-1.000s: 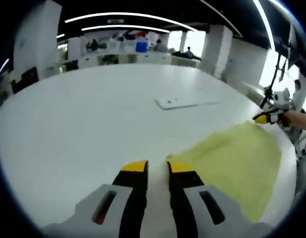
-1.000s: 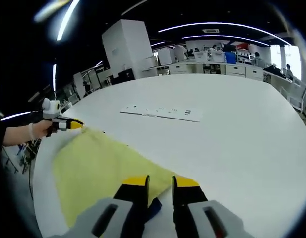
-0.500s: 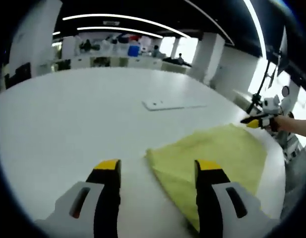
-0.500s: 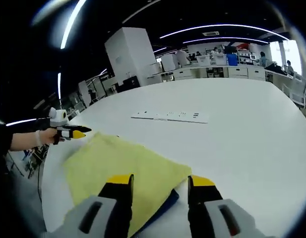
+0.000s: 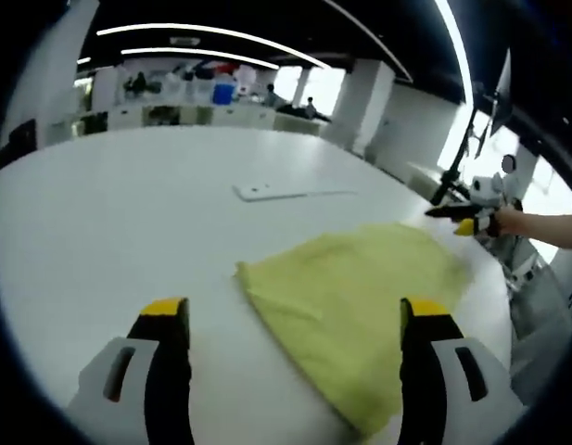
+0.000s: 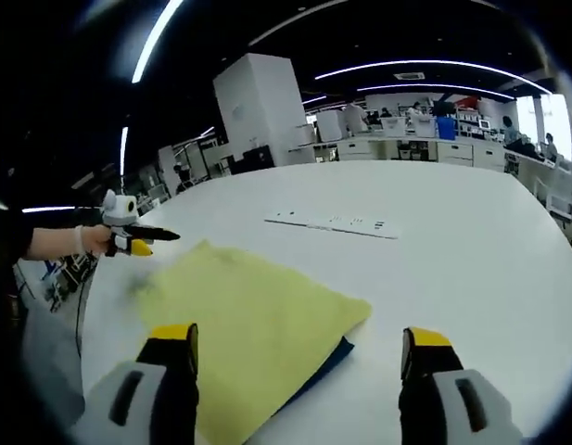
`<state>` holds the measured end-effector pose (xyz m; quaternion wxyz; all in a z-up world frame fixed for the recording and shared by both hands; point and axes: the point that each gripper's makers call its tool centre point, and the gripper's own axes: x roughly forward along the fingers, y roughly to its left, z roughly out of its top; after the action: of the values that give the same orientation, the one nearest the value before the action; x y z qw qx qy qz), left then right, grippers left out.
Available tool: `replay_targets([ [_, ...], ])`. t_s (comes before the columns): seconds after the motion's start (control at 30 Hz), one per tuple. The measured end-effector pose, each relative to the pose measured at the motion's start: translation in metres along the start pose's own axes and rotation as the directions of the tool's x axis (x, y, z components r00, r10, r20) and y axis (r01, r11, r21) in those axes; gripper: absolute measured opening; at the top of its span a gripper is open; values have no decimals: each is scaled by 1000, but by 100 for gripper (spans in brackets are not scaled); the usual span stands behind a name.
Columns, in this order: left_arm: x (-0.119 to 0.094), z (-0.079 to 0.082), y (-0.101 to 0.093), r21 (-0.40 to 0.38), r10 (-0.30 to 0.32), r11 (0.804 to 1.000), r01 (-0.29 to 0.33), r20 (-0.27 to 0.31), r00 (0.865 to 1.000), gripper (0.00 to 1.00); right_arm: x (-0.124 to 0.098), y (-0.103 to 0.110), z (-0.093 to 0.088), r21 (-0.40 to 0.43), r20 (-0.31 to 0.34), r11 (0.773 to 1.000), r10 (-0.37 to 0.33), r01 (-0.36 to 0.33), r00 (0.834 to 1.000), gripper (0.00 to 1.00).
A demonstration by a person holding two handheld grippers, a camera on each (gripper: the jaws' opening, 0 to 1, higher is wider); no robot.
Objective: Fold the garment on the visible template until the final outline fits inside the template.
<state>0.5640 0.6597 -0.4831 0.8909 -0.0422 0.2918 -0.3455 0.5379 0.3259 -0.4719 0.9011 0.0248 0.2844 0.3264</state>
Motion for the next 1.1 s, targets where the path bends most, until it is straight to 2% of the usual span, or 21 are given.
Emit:
replay_targets([
  [0.17,-15,-8,-12,5,-31,1000,31,-7,1000,88,-14,11,-4,-8,-2,1000,17,-17,1000,90],
  [0.33,-30,-18,-19,-2,-44,999,44,-4,999,86,-28,23,-16,-13,-16,1000,27,-27,1000,89],
  [0.53,-49,-40,-32,-4,-62,998,62,-17,998,83,-41,42,-35,-1,-33,999,44,-44,998,87],
  [0.63,-56,-56,-38,-5,-76,997,76,-48,996,80,-45,50,-45,2,-43,999,50,-50,998,87],
  [0.87,-69,-75,-44,-29,-79,997,78,-60,995,72,-53,56,-53,23,-43,998,51,-50,998,84],
  [1.0,-69,-80,-48,-45,-94,995,91,-61,994,60,-55,58,-57,33,-48,998,55,-53,997,81],
  [1.1,-66,-84,-50,-40,-98,995,96,-72,993,55,-55,60,-62,42,-57,997,64,-61,996,76],
])
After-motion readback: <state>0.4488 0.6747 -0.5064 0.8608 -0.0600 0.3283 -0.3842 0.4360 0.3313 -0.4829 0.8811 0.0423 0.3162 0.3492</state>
